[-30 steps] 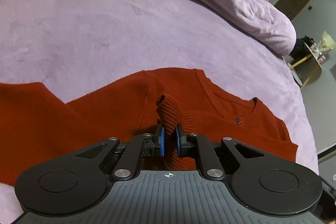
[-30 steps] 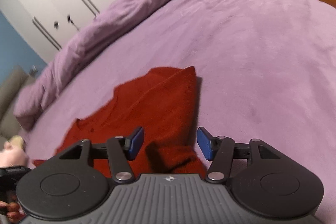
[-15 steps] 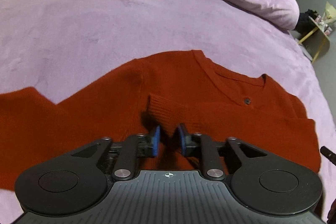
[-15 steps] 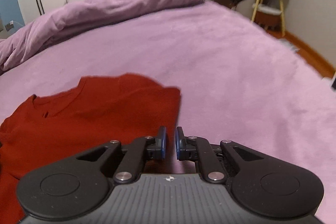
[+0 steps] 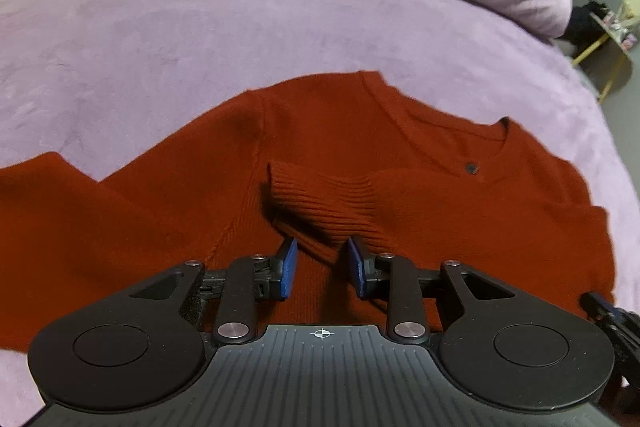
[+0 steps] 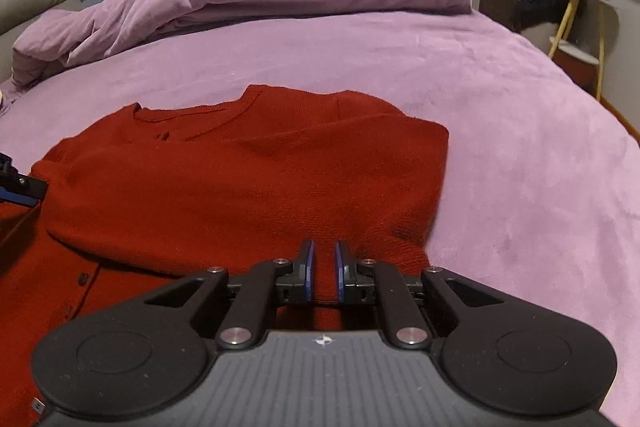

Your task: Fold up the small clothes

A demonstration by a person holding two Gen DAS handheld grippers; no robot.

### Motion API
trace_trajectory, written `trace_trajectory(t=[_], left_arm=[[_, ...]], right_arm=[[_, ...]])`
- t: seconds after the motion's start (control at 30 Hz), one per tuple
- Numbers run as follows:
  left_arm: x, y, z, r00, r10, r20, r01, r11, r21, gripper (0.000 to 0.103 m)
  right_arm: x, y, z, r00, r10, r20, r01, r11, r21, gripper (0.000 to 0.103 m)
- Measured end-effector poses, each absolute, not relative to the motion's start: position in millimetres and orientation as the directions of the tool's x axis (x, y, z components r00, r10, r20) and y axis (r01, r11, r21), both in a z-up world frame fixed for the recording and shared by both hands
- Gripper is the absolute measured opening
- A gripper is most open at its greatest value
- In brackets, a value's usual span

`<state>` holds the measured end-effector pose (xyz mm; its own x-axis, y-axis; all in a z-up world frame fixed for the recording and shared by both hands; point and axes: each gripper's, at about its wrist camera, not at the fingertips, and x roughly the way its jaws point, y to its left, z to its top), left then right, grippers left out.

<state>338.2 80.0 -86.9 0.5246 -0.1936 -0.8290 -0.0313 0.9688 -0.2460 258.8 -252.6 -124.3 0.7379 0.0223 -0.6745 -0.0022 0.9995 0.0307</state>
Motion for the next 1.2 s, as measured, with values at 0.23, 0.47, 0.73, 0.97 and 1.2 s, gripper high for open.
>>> trace_trajectory(t=[0.23, 0.47, 0.73, 0.97, 1.2], left_arm=[[335, 64, -87, 0.536, -0.114, -0.837, -0.013, 0.99, -0.143, 0.029], [332, 60, -85, 0.534, -0.059, -0.843, -0.023, 0.996, -0.084, 0.028], [319, 81, -81, 0.51, -0.013, -0.86, -0.089, 0.994, -0.068, 0.035], [233, 197, -58, 0.536, -0.113, -0.836, -0.233, 0.933, -0.275, 0.056], [157, 351, -79, 0.563, 0.05, -0.825, -0.58, 0.735, -0.351, 0.061]], right_arm=[[265, -237, -129, 0.747, -0.033, -0.664, -0.022, 0.997, -0.074, 0.01], [266, -229, -132, 0.759, -0.066, -0.648, -0.025, 0.991, -0.129, 0.01], [252, -233, -119, 0.755, -0.03, -0.655, 0.008, 0.999, -0.036, 0.02], [190, -239, -106, 0.736, 0.151, -0.66, 0.014, 0.971, 0.238, 0.032], [167, -214, -109, 0.699, 0.262, -0.665, 0.005, 0.929, 0.371, 0.033]])
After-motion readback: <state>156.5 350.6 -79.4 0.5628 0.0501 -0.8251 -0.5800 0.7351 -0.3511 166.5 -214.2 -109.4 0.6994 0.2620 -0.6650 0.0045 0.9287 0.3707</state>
